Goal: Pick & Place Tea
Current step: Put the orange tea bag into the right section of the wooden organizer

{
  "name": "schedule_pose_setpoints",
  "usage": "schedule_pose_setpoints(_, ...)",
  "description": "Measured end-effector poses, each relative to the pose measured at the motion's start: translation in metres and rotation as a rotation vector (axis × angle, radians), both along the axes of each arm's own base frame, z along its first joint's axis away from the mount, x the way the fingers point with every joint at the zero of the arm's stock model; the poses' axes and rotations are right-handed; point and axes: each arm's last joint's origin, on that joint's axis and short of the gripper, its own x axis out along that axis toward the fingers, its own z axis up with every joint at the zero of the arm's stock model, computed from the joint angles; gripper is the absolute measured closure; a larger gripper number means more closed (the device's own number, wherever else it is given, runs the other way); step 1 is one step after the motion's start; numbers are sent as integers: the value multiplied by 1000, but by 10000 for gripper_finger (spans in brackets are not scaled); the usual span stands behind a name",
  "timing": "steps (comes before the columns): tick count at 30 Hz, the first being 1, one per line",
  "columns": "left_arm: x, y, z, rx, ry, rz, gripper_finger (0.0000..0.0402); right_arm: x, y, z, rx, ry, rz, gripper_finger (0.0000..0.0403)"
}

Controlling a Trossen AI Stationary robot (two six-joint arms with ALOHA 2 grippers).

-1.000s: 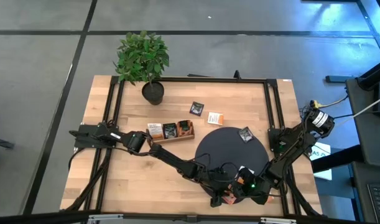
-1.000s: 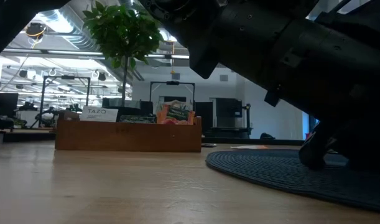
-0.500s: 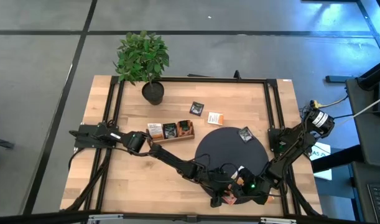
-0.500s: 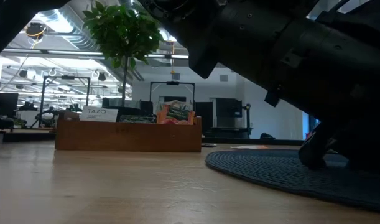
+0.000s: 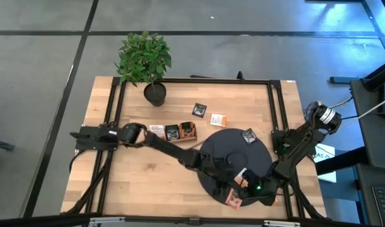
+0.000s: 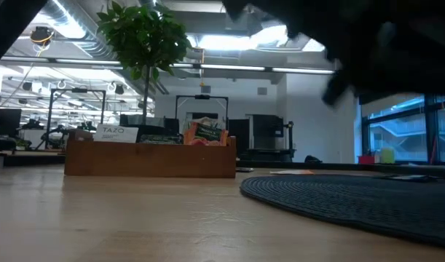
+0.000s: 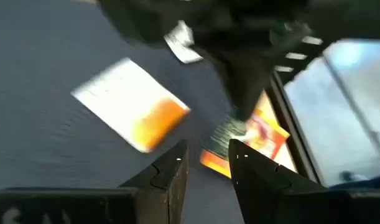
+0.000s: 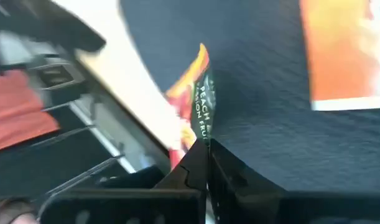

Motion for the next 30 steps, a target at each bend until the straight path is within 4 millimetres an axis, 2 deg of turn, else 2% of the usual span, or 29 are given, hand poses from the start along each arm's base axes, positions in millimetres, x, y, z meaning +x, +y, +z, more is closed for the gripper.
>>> schedule_pose_setpoints(4, -14, 25, 46, 118, 16, 40, 288, 2, -6, 23, -82, -99, -5, 399)
schedule_pose_setpoints(8, -39, 46, 99, 223, 12, 62, 288, 16, -18, 53, -212, -182, 21, 399)
schedule_pose_setpoints(10, -52, 55, 117, 257, 35, 65, 288, 26, -26, 69, -287, -205, 52, 399)
schedule_pose_setpoints(14, -82, 74, 155, 281, 73, 86, 288, 51, -51, 101, -498, -227, 144, 399)
schedule_pose_setpoints(17, -113, 84, 181, 290, 129, 99, 288, 70, -78, 121, -692, -217, 233, 399)
schedule_pose_setpoints(20, -143, 87, 196, 269, 164, 133, 288, 88, -107, 140, -875, -237, 342, 399)
schedule_pose_setpoints(23, -173, 85, 205, 260, 165, 200, 288, 103, -137, 151, -1029, -256, 413, 399)
schedule_pose_setpoints(27, -210, 78, 207, 303, 143, 332, 288, 120, -169, 150, -1150, -264, 508, 399)
schedule_pose_setpoints(30, -234, 74, 205, 341, 116, 417, 288, 137, -182, 142, -1192, -309, 617, 399)
